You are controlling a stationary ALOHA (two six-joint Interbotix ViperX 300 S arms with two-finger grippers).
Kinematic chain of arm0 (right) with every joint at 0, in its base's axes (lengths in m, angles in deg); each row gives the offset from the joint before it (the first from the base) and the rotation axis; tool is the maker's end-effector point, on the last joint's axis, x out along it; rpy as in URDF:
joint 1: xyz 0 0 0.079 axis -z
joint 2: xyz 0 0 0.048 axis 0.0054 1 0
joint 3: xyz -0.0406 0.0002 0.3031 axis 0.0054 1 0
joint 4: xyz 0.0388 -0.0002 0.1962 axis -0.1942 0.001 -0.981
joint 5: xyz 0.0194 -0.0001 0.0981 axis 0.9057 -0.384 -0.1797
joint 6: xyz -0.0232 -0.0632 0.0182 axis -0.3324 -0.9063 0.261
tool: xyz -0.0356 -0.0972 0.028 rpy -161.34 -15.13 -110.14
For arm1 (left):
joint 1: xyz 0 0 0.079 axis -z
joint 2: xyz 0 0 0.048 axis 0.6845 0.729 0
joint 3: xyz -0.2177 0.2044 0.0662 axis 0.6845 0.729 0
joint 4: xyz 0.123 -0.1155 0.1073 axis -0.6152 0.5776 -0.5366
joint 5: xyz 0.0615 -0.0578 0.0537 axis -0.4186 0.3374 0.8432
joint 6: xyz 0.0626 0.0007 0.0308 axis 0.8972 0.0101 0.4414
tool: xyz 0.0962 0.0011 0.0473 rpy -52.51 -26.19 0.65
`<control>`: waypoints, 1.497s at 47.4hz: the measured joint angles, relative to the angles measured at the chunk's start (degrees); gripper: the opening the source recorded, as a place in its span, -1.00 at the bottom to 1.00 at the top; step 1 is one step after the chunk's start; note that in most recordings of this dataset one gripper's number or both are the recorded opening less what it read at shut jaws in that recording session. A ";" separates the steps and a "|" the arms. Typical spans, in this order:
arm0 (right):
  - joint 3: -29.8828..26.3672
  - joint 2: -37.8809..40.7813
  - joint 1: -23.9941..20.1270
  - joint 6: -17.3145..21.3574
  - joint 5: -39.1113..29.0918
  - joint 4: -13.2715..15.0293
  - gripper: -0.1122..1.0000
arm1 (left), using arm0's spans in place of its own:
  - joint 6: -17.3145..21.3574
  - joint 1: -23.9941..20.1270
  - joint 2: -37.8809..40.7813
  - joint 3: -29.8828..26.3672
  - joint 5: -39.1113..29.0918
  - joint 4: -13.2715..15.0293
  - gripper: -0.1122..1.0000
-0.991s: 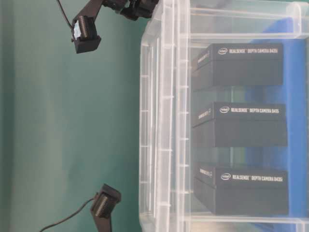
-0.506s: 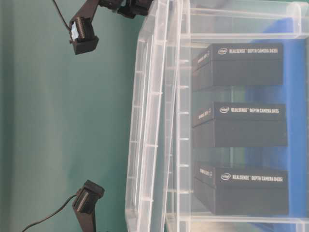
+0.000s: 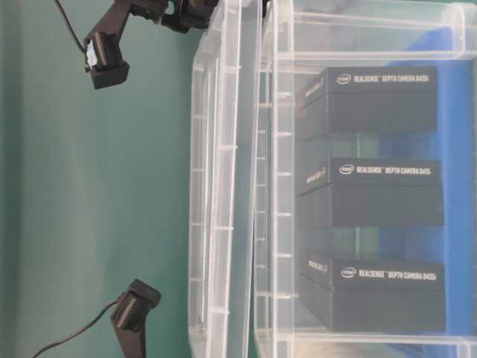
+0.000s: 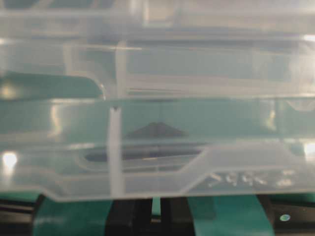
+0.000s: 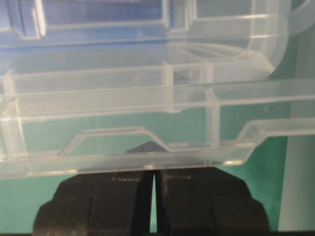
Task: Clamp the lid of the box with both arms, then lift and open it.
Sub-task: 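Lift the clear lid upward off the box with both grippers, then carry the held lid toward the front of the table with both grippers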
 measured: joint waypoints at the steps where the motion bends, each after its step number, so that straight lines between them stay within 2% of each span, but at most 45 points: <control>1: 0.00 0.00 0.00 0.09 -0.18 0.00 -0.80 | 0.00 0.00 -0.09 -0.18 -0.09 0.00 -0.77; 23: -2.29 -0.26 0.00 0.00 -2.20 0.53 -0.80 | -0.09 0.00 -0.09 -0.97 -1.32 0.00 -0.77; 55: -2.46 -0.88 0.00 0.00 -4.04 0.62 -0.80 | -0.09 0.97 -1.93 -1.85 -1.67 0.00 -0.77; 63: -2.46 -1.49 -0.09 0.18 -4.31 0.62 -0.80 | -1.58 1.76 -2.02 -1.93 -1.67 0.00 -0.77; 71: -2.64 -1.67 -1.41 2.29 -5.80 0.62 -0.80 | -2.81 3.16 -2.20 -2.20 -2.29 0.00 -0.77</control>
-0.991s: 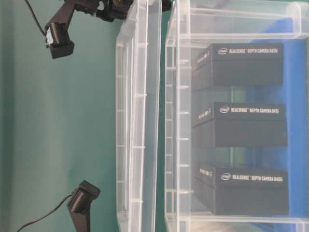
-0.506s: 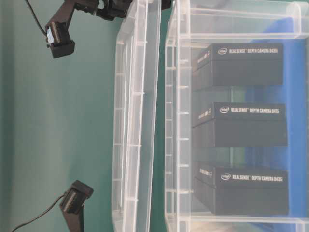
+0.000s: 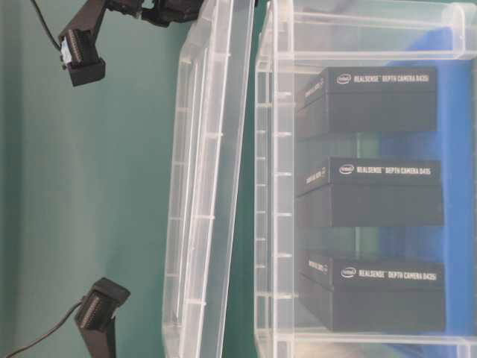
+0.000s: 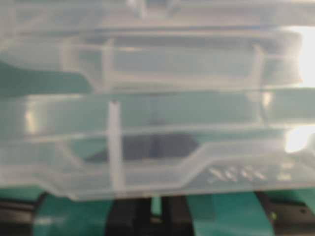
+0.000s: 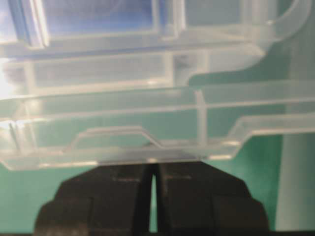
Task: Clamp the lid of the box with both arms, then lift and open it.
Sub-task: 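Carry the held lid toward the front of the table with both grippers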
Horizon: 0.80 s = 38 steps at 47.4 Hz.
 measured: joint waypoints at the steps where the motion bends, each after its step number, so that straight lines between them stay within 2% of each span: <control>1: 0.00 0.00 -0.09 0.09 -0.09 0.09 -0.80 | -0.18 0.18 0.00 0.00 0.00 0.00 -0.77; 18: 0.00 0.00 -2.72 1.76 -1.23 0.00 -0.80 | -2.81 2.55 -1.58 0.00 -0.09 0.00 -0.77; 38: 0.09 0.09 -6.50 5.63 -2.81 0.44 -0.80 | -6.42 5.63 -3.08 1.32 -0.09 0.00 -0.77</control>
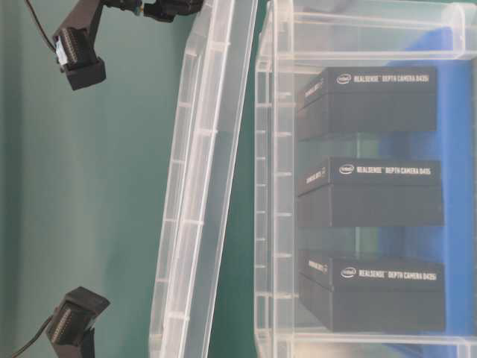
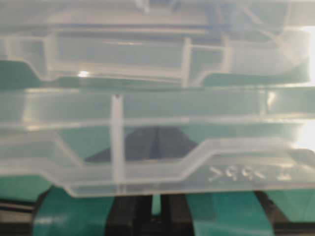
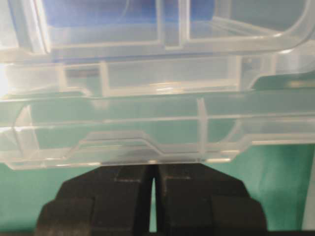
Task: Clamp the lid of the box with both arms, then lift and open it.
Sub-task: 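Carry the held lid toward the front of the table with both grippers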
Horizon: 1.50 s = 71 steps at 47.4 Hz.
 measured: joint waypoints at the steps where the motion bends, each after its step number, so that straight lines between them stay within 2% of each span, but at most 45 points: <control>1: 0.00 -0.09 -0.18 0.18 -0.09 0.18 -0.80 | -0.26 0.26 0.00 0.00 0.00 0.00 -0.77; 31: 0.00 -0.09 -7.73 8.88 -3.16 4.75 -0.80 | -7.38 7.56 -0.18 0.18 -1.49 0.00 -0.77; 48: 0.09 -0.09 -11.95 11.95 -3.69 4.92 -0.80 | -10.46 11.43 -0.18 0.18 -2.11 0.26 -0.77; 64: 0.09 0.00 -16.96 16.00 -3.87 4.92 -0.80 | -15.56 16.35 -0.18 0.88 -2.64 0.79 -0.77; 71: 0.09 0.00 -20.21 19.07 -4.48 5.27 -0.80 | -18.37 18.98 -0.18 0.88 -2.64 0.88 -0.77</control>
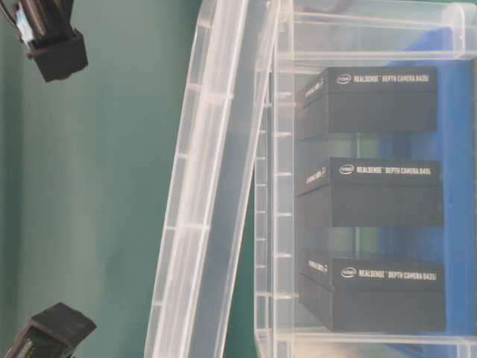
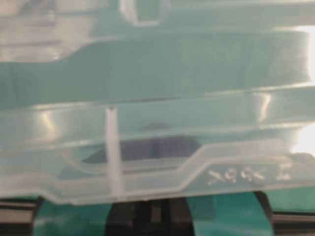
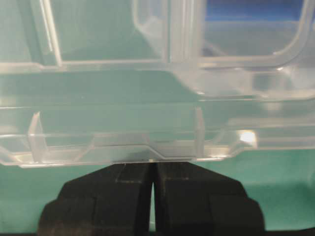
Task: Clamp the lid of the box with both arms, then lift and open it.
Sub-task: 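Carry the held lid toward the front of the table with both grippers, then lower the lid onto the table in front of the box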
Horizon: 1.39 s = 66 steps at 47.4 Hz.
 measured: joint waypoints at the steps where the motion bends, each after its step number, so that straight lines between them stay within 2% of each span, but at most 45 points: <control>1: 0.00 -0.09 -0.35 0.26 0.00 0.09 -0.80 | -0.26 0.26 0.00 0.00 0.00 -0.09 -0.77; 13: 0.00 0.09 -5.19 4.92 0.00 1.58 -0.80 | -4.22 4.04 0.00 0.44 0.00 0.00 -0.77; 40: -0.09 1.58 -13.18 12.83 -0.62 3.25 -0.80 | -9.58 9.49 0.26 0.44 0.09 0.09 -0.77; 58: -0.09 2.64 -14.85 13.97 -0.62 3.52 -0.80 | -11.78 11.07 1.14 0.44 0.09 0.09 -0.77; 66: -0.09 4.04 -14.85 14.06 -0.62 3.52 -0.80 | -11.87 11.07 1.58 2.64 1.67 0.09 -0.77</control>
